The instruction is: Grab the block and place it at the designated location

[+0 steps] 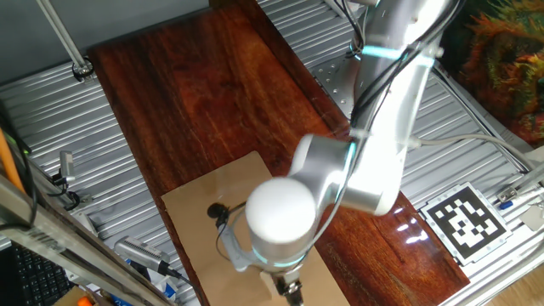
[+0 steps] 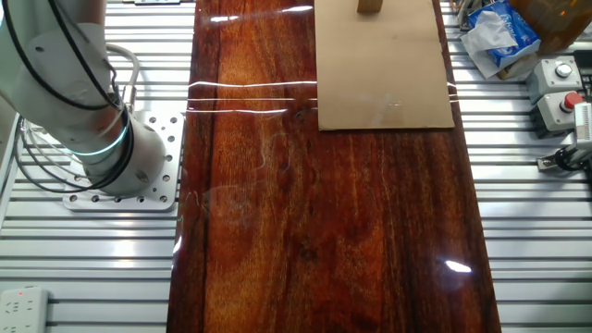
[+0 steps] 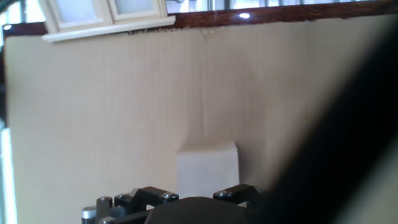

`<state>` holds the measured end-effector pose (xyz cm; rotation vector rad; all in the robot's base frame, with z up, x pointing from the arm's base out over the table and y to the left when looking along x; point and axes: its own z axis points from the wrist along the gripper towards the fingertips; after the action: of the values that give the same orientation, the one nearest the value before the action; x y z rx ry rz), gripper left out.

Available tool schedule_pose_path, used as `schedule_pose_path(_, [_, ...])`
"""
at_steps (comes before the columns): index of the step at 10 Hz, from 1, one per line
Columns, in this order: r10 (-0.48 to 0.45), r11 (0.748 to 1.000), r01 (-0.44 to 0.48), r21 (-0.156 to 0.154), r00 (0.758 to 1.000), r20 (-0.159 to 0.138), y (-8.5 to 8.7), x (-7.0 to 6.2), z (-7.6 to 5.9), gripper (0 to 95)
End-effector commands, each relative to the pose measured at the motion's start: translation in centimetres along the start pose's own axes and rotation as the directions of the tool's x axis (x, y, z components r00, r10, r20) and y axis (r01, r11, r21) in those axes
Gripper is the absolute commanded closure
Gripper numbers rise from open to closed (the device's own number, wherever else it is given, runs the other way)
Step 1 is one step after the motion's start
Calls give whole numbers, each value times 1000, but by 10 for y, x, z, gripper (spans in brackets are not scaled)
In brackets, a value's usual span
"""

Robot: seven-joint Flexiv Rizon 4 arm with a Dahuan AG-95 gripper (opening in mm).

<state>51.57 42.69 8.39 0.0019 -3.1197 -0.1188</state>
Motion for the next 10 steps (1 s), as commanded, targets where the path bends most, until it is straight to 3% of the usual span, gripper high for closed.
schedule_pose_path(1, [-23, 1000, 23, -3, 1000, -5, -15, 9, -16, 0])
schedule_pose_path(4, [-62, 998, 62, -2, 998, -16, -61, 29, -41, 0])
schedule_pose_path(6, [-108, 994, 108, -6, 994, -16, -113, 37, -49, 0])
schedule_pose_path(9, [-165, 986, 165, -8, 986, -11, -209, 36, -53, 0])
schedule_pose_path(10, [-185, 983, 185, -9, 983, -11, -228, 35, -54, 0])
